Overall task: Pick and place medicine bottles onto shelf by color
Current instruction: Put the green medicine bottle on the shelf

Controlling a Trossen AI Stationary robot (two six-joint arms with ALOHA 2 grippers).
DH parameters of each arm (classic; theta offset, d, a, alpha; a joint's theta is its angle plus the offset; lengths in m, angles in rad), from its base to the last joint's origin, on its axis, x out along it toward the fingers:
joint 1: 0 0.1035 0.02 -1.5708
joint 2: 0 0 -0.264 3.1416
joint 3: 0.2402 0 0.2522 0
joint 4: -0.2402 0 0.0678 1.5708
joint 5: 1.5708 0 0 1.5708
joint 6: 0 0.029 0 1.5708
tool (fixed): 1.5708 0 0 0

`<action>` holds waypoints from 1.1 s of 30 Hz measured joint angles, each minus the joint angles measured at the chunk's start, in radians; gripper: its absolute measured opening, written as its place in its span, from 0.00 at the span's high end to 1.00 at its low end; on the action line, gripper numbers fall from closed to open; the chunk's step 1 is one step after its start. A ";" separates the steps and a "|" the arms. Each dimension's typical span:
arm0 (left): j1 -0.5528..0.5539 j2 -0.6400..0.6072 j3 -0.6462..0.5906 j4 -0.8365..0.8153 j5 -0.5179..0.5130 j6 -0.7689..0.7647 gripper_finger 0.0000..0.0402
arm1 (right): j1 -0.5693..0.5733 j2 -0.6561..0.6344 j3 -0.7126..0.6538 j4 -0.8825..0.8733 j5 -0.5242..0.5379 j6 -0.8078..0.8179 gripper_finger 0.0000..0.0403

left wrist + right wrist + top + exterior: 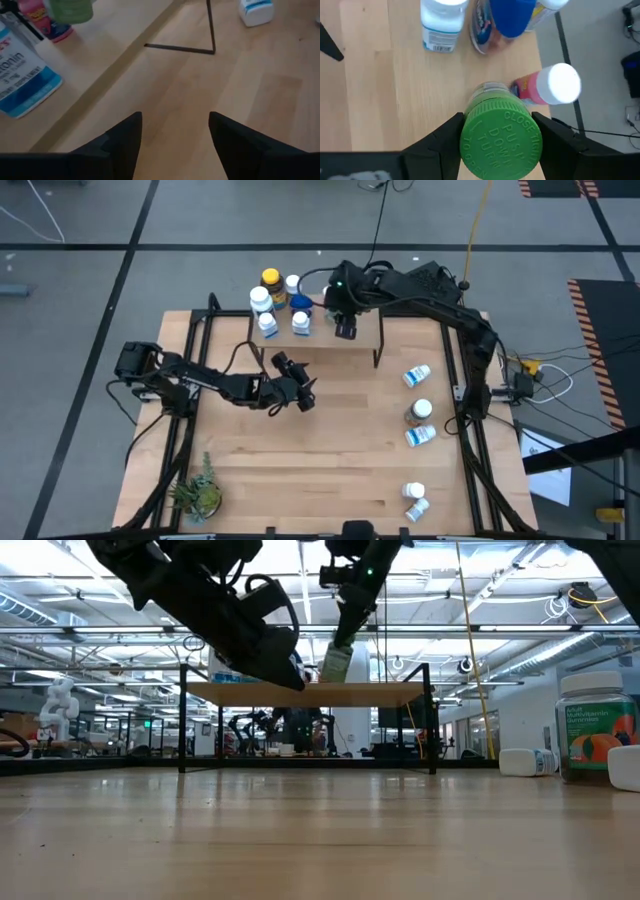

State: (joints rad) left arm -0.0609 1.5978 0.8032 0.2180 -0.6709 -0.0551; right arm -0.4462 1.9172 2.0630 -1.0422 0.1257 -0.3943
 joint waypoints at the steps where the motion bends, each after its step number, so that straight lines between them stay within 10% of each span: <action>1: 0.004 0.000 0.000 -0.002 0.013 0.000 0.43 | -0.003 0.010 0.008 -0.014 0.000 -0.008 0.52; 33: 0.008 0.000 0.000 -0.003 0.045 -0.002 0.44 | -0.011 0.020 0.010 0.020 -0.101 -0.086 0.34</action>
State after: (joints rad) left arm -0.0528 1.5978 0.8032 0.2146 -0.6258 -0.0574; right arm -0.4568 1.9373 2.0727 -1.0223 0.0242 -0.4799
